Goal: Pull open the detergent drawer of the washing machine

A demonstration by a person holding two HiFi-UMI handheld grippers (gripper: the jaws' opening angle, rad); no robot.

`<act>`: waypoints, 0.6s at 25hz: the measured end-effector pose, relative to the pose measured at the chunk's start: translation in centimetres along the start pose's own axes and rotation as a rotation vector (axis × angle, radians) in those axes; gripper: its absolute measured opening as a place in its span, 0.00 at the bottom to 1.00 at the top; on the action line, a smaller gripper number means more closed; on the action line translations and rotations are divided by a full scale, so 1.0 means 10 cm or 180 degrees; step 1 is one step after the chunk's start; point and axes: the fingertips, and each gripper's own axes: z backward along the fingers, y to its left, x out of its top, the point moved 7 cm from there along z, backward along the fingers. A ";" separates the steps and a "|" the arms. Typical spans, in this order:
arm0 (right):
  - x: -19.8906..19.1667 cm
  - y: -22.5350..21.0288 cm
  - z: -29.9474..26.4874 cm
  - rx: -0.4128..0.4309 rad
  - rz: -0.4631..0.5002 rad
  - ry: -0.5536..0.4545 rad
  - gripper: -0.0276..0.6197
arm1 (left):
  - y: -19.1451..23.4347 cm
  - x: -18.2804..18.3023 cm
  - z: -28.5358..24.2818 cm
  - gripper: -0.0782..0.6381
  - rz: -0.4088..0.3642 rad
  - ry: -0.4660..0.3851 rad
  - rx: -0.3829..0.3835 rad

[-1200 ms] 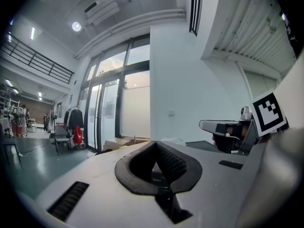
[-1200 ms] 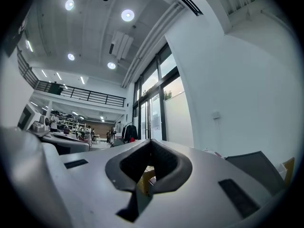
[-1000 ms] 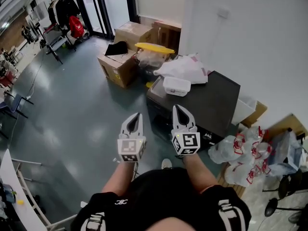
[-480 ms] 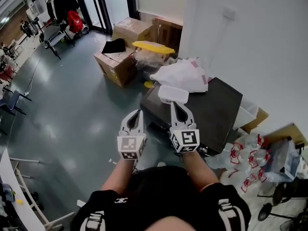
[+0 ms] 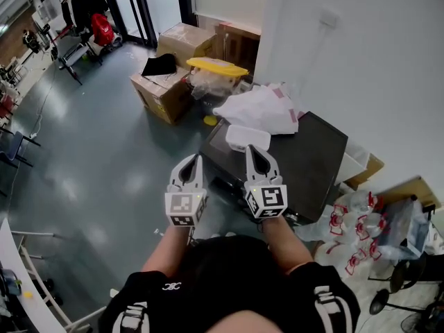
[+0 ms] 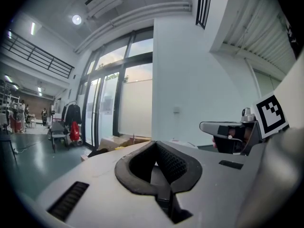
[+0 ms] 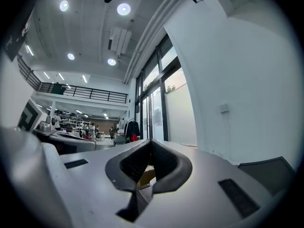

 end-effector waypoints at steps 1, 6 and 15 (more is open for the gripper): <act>-0.01 0.00 -0.02 -0.0007 -0.0005 0.0002 0.04 | 0.01 -0.02 -0.01 0.11 -0.0017 0.0001 -0.0021; -0.07 0.04 -0.01 0.0002 -0.0011 0.0038 0.04 | 0.03 -0.09 -0.04 0.25 -0.0070 0.0002 -0.0169; -0.11 0.07 0.05 -0.0007 -0.0022 0.0087 0.04 | 0.15 -0.23 -0.01 0.58 0.0613 0.0014 -0.0609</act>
